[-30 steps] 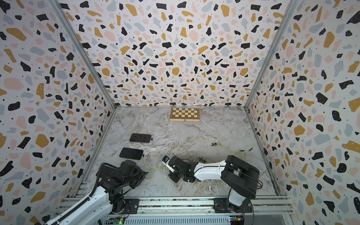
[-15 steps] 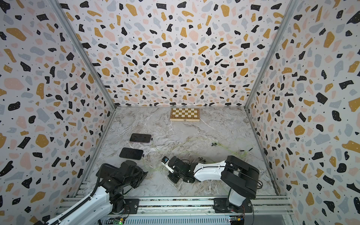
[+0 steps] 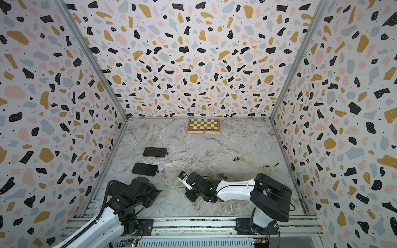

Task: Plug wired earphones into phones
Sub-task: Pick up the wired earphone from the center of the board.

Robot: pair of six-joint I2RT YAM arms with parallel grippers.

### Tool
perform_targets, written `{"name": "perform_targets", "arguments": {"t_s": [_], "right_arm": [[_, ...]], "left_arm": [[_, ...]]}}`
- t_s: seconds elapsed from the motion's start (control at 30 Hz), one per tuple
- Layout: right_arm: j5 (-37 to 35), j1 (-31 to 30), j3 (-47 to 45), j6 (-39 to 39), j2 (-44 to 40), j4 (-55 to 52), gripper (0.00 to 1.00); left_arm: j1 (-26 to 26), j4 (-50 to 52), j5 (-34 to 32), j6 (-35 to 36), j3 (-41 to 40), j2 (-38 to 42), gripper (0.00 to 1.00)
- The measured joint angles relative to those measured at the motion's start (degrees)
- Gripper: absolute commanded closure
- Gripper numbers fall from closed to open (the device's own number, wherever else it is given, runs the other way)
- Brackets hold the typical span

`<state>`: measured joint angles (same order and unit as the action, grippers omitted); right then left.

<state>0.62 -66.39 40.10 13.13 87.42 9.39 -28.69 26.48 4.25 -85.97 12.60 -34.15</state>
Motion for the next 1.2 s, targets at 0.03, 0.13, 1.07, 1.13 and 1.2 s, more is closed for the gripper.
{"name": "perform_targets", "arguments": {"t_s": [0.03,0.13,1.07,1.13,1.2], "right_arm": [[0.0,0.0,-0.6,0.1,-1.3,0.4,0.78],[0.1,0.0,-2.0,0.1,-5.4,1.0,0.65],[54.4,26.2,15.0,7.5,-23.7,-3.0,0.58],[54.9,25.4,16.5,6.6,-23.7,-3.9,0.61],[55.2,25.1,17.6,5.9,-23.3,-5.0,0.62]], "left_arm": [[0.0,0.6,0.2,1.2,0.7,0.3,1.00],[0.0,2.5,0.8,5.9,4.4,1.3,1.00],[-0.7,-11.4,36.7,63.5,35.0,-7.5,1.00],[-0.7,-12.3,38.4,66.0,35.6,-7.2,1.00],[-0.7,-13.2,39.7,68.2,36.1,-6.9,1.00]]}}
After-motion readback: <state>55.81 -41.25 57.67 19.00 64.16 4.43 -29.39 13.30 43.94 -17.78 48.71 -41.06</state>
